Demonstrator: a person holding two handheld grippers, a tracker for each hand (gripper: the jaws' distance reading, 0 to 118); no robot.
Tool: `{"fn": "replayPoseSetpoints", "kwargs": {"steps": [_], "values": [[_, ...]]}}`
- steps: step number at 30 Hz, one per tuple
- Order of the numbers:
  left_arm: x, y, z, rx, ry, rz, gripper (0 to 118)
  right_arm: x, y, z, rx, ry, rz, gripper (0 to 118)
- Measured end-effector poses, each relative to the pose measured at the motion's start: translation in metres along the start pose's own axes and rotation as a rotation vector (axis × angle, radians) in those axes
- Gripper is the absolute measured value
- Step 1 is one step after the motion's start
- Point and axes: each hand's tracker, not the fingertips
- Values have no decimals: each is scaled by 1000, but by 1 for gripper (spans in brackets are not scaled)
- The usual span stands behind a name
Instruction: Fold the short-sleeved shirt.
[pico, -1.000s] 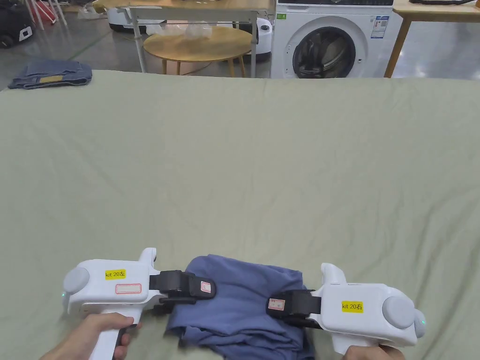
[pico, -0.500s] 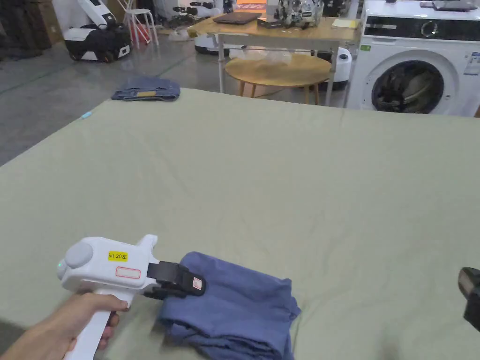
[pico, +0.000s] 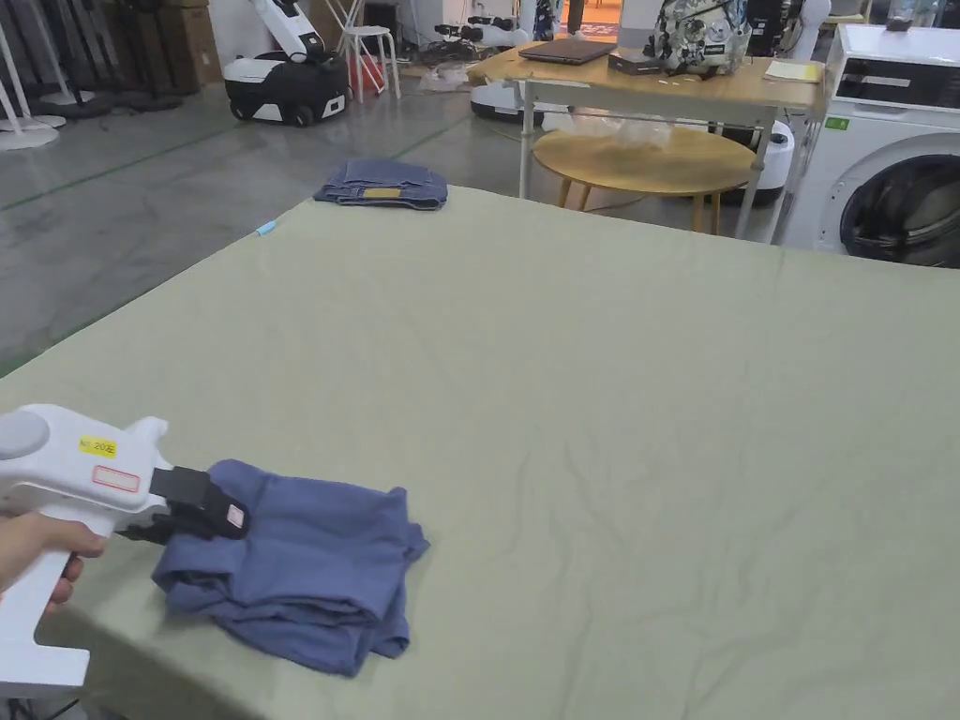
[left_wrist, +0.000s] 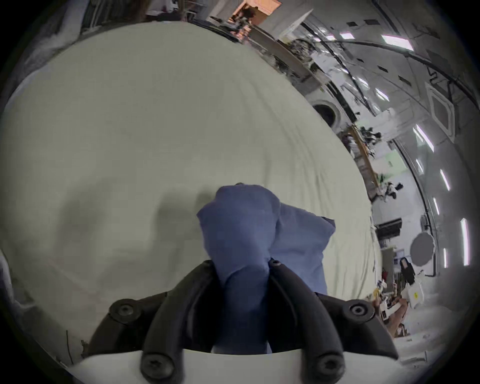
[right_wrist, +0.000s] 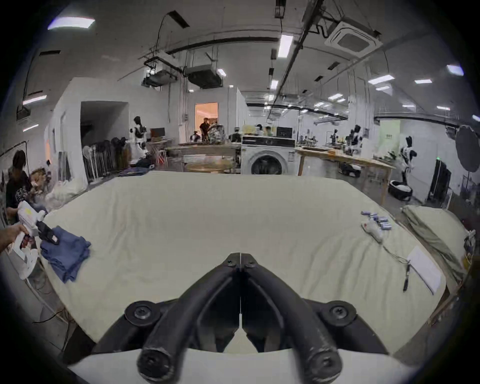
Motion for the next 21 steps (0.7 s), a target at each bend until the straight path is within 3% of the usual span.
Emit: {"fn": "replayPoseSetpoints", "kwargs": {"steps": [5,6,7,8,9,10,12,15,18,21], "values": [[-19,8,-4,-12,8,36,18,-6,-4,-4,-20,17,-9,0],[-14,9,-3,13,101,-126,18,-6,-4,-4,-25,26,-3,0],[-6,8,2,35,165,-211,28,-7,-5,-4,-29,33,0,0],[-2,7,7,53,167,-164,57,-8,-5,-4,-30,36,2,0],[2,10,15,126,172,-137,95,-8,-6,-3,-28,40,5,0],[9,13,23,171,187,-125,106,-6,-6,-4,-26,45,1,0],[31,16,40,266,117,-128,106,-5,-6,-7,-30,48,-5,0],[102,1,55,372,58,-264,106,3,-8,-15,-30,53,-9,0],[176,-18,37,374,-23,-342,106,7,-1,-20,-18,54,-12,0],[247,-50,1,303,81,-427,106,7,10,-24,6,46,3,0]]}}
